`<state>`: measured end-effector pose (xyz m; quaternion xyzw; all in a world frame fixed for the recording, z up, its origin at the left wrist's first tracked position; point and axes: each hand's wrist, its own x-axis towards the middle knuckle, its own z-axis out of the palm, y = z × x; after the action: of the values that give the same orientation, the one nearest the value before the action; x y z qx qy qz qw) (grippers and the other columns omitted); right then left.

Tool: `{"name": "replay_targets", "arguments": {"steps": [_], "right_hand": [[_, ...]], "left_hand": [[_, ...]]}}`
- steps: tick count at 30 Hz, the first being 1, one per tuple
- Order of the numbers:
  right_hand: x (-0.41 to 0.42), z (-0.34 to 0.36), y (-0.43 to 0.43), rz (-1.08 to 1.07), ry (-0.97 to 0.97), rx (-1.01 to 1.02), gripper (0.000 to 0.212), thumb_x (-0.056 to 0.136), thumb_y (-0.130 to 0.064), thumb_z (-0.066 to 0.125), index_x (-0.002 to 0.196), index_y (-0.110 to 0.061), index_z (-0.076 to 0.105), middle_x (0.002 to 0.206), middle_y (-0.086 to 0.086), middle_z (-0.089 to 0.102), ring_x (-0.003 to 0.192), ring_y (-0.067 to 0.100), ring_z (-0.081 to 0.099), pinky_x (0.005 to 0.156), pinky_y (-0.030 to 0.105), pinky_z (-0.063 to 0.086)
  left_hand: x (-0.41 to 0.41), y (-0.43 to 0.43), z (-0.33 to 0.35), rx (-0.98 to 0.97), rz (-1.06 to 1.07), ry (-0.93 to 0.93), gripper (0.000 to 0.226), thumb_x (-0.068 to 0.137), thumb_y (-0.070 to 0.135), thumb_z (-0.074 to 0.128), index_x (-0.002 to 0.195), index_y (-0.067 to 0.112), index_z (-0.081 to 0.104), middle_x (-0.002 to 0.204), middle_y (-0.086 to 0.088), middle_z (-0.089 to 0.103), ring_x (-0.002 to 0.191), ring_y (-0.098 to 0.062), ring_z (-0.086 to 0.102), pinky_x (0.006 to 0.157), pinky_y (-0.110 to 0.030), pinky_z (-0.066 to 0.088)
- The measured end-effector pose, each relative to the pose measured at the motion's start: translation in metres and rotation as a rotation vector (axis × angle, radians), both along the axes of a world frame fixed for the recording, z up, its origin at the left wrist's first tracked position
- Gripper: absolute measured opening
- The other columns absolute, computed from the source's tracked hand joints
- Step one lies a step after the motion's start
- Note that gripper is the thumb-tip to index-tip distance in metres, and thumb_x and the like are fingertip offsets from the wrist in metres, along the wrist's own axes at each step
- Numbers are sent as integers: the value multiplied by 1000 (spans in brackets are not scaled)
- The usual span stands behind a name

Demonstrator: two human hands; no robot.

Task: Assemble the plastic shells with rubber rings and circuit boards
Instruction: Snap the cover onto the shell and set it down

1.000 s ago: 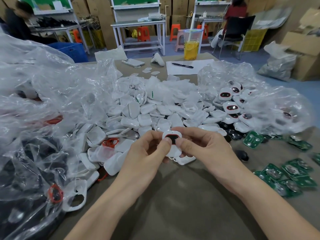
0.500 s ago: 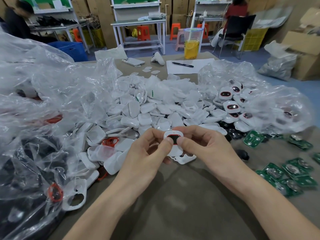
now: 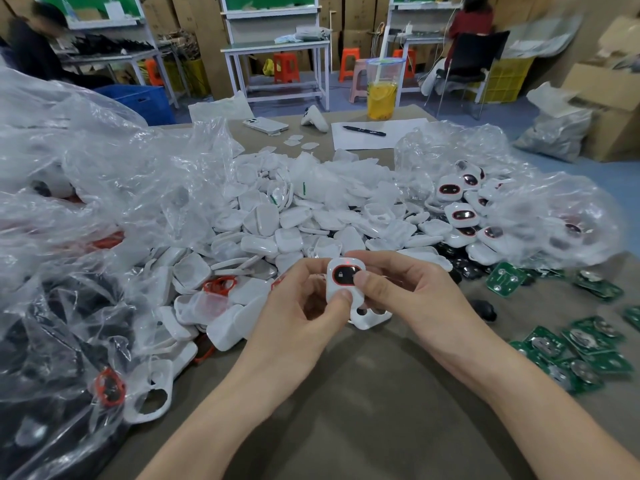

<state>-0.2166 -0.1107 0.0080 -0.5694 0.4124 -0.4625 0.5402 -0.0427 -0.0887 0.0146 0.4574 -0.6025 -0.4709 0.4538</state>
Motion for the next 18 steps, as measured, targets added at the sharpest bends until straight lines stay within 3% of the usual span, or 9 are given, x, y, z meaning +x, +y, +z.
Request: {"name": "replay_targets", "arguments": {"steps": [5,8,12,15,18], "right_hand": [[1,0,-1,-24,7,-4,36,79,-49,71,113,-38,73,109,-3,75,99,21,71,92,41,54],[4,0,0,-53,8,24,39,77,-54,70,113,-37,73,105,-4,76,88,12,70,80,26,53],[8,-2,0,57,-124,149,42,81,-51,74,109,-20,77,100,8,74,81,13,63,78,22,52],[6,-2,0,145,-290,226,39,81,-42,80,111,-18,77,103,5,75,88,12,69,79,19,54],[4,-1,1,112,-300,200,38,77,-36,83,113,-25,76,111,6,75,99,13,71,83,19,54]], "left_hand": [[0,-2,-3,-49,35,-12,19,97,23,64,104,40,64,90,8,76,86,-8,71,75,-17,53],[0,-1,-10,-163,132,-193,24,95,29,65,106,50,61,92,14,70,90,-5,67,74,-16,51],[3,-4,-14,-444,242,-454,28,95,24,64,109,48,58,99,18,57,92,2,58,75,-6,41],[6,-5,-17,-608,232,-516,32,95,12,63,110,40,63,103,15,45,90,-6,56,76,-12,44],[5,-2,-18,-602,182,-505,34,92,17,59,111,45,61,115,19,41,103,-3,55,80,-7,43]]}}
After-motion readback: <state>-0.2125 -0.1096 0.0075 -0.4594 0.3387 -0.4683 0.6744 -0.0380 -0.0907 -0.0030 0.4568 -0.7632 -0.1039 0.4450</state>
